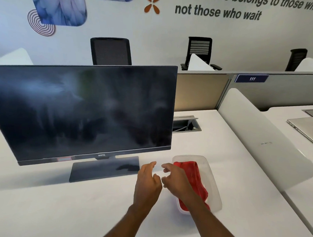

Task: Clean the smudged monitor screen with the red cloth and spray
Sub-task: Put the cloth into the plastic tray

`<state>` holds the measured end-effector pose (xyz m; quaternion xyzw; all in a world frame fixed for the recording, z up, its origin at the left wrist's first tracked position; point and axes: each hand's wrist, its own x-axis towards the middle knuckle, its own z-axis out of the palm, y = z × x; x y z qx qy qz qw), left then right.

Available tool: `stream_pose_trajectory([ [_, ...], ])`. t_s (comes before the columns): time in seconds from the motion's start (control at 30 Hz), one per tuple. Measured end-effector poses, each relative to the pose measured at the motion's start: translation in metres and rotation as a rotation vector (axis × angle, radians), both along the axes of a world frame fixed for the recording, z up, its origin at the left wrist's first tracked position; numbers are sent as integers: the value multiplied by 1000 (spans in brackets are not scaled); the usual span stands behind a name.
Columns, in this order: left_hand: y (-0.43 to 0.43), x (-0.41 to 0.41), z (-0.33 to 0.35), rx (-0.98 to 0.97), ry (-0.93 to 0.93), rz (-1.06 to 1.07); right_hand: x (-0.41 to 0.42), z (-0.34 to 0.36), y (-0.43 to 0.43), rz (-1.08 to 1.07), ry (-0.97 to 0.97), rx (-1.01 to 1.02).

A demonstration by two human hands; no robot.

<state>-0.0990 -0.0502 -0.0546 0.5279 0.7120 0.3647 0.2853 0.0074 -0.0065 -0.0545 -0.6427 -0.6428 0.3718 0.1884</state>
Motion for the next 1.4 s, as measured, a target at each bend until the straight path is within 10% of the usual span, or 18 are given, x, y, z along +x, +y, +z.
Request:
stream_pose_trajectory([
  [0.4,-5,-7,-8,51,-201,50,-5,-12,-8,159,92,-131],
  [0.83,43,72,85,212,-417,-72,74,104,3,-138,64,325],
  [1.4,58,126,17,-65,-80,-382,134,22,10,-254,-70,193],
])
